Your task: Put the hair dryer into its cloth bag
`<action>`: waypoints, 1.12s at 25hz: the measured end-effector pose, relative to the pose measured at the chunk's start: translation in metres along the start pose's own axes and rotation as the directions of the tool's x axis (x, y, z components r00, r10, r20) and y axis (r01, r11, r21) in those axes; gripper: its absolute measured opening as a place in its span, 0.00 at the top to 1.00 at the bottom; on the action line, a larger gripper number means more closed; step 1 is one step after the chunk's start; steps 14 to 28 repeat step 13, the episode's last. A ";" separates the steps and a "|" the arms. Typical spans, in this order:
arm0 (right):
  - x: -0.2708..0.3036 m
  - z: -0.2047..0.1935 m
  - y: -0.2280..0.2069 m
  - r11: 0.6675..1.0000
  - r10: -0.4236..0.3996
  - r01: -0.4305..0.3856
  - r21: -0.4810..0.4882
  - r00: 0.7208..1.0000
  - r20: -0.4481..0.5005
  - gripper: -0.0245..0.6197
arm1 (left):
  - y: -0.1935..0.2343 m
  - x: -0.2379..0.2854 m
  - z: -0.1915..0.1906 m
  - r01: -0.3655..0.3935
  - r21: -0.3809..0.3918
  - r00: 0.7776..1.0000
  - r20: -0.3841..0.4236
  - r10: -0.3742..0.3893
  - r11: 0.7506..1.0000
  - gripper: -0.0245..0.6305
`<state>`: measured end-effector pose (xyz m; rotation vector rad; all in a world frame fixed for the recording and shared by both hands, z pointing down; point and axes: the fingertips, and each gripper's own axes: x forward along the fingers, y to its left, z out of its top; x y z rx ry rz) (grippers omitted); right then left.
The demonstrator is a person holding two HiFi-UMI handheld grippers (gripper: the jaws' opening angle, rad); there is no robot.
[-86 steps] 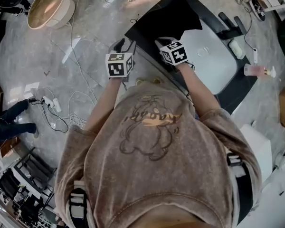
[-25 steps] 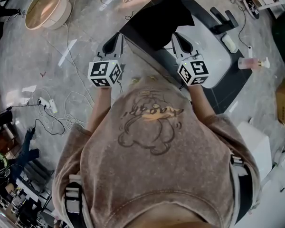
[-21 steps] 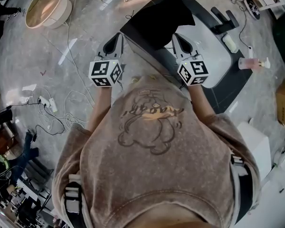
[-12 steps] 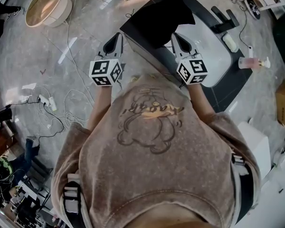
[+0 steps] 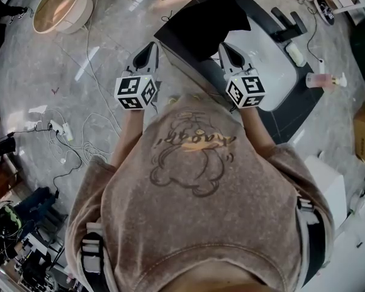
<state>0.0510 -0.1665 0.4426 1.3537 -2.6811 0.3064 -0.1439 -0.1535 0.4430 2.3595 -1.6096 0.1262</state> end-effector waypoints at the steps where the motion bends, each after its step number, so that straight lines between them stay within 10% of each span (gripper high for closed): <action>1: 0.000 0.000 0.001 1.000 0.001 -0.001 -0.001 1.000 -0.001 0.97 | -0.001 0.000 -0.001 0.000 -0.001 1.000 -0.001 0.000 1.000 0.93; 28: 0.003 -0.004 0.001 1.000 0.002 -0.002 0.003 1.000 -0.014 0.97 | 0.000 0.001 -0.007 -0.009 -0.040 1.000 -0.010 0.009 0.999 0.93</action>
